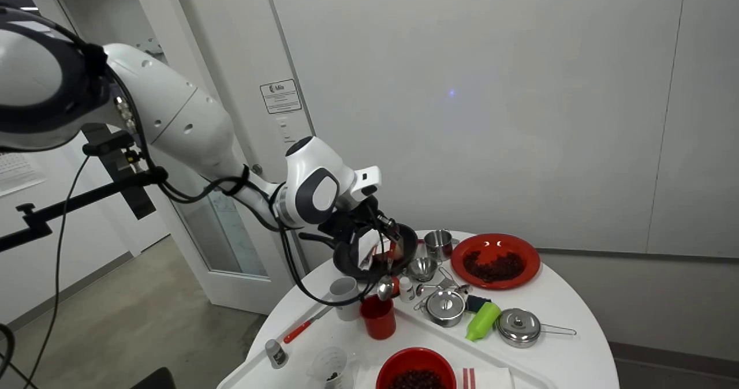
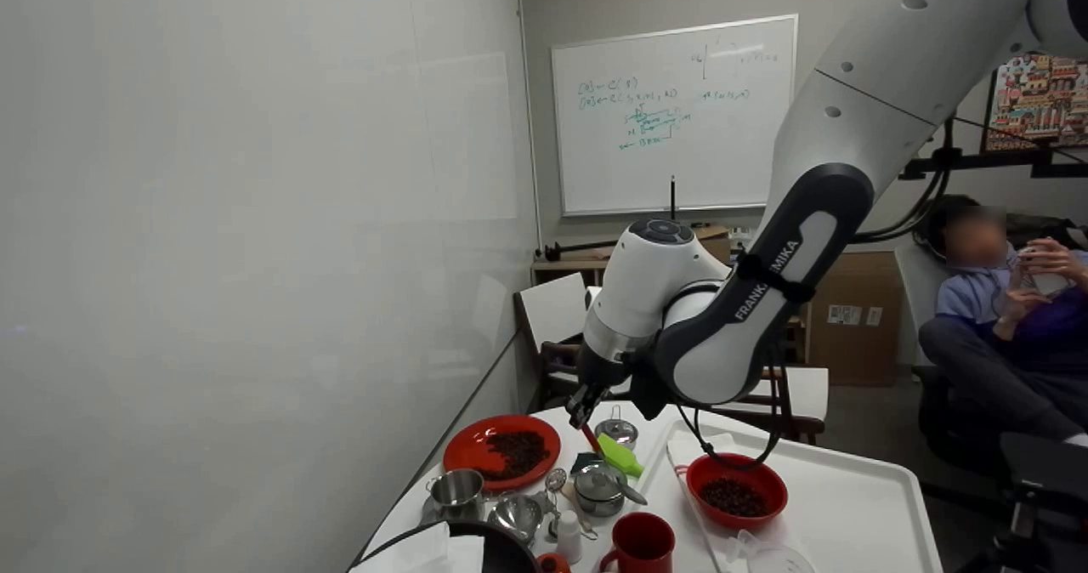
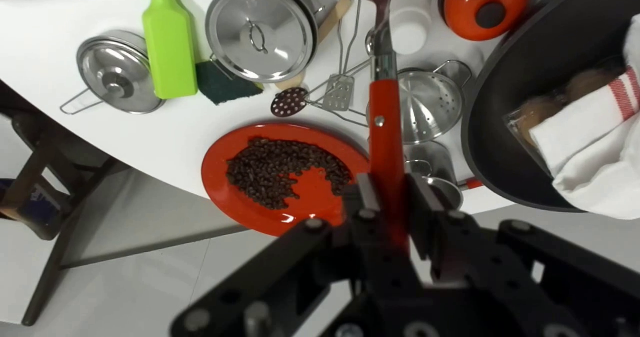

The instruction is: Put the spoon inside the red mug cup

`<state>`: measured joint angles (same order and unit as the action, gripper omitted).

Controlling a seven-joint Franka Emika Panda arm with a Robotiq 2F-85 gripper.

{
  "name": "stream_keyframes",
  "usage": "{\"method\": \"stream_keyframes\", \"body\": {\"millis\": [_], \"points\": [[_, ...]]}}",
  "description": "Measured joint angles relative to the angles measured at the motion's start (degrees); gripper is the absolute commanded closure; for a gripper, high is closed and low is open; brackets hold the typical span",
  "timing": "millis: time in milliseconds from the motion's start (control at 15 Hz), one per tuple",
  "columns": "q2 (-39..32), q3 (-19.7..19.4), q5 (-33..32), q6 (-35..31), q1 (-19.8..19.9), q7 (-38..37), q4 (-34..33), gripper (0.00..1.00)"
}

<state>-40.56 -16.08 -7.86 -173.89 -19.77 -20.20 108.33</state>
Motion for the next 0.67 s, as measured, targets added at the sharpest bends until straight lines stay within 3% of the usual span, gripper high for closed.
{"method": "stream_keyframes", "body": {"millis": [667], "points": [[-2.15,2.07,6.25,0.4,0.63,-0.52,0.07,0.91]]}}
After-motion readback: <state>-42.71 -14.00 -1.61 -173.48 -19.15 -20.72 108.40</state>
